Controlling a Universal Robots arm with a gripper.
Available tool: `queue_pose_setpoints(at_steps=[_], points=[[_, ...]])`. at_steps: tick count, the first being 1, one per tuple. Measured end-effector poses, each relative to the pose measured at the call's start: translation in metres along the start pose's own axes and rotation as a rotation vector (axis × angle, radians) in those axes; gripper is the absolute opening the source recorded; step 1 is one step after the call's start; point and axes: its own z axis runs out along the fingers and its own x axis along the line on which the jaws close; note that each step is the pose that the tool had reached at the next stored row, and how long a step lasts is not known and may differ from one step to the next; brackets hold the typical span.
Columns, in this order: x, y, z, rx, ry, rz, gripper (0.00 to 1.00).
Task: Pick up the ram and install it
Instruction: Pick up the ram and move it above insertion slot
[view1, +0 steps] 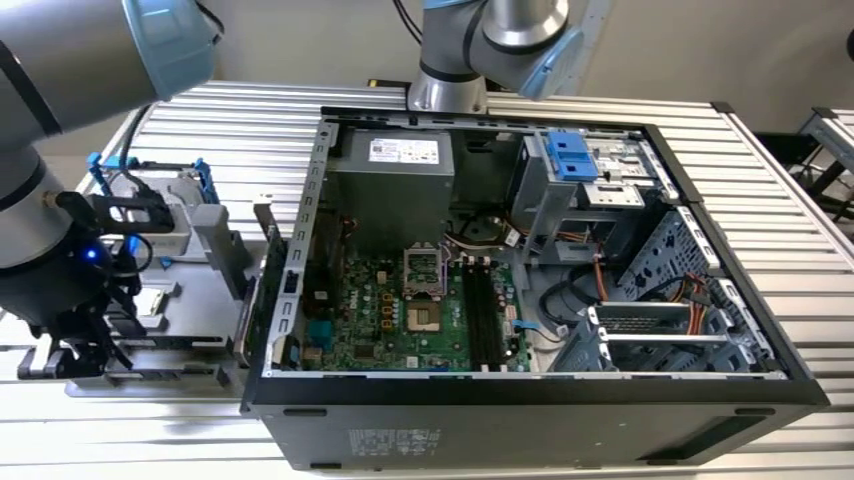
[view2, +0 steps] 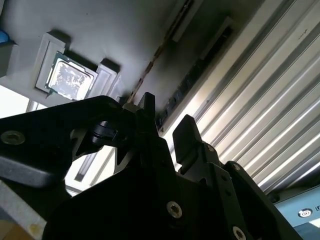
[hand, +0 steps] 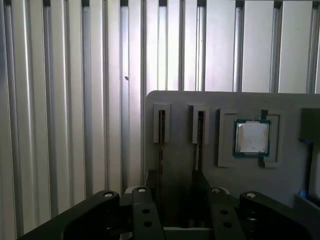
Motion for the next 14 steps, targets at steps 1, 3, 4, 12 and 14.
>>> queue_pose_setpoints(at_steps=[1,3,4,12,14], points=[[0.0006,0.0000,0.0017,-0.0001,0.0001,0.000,1.00],[0.0018,-0.0001,0.0056,0.0001,-0.0001,0.000,1.00],[0.0023,-0.0002,0.0073,0.0001,-0.0001,0.000,1.00],[0.0035,0.0004,0.0218,0.0001,-0.0001,0.004,1.00],[0.0038,0.0009,0.0250,0.0000,-0.0001,0.005,1.00]])
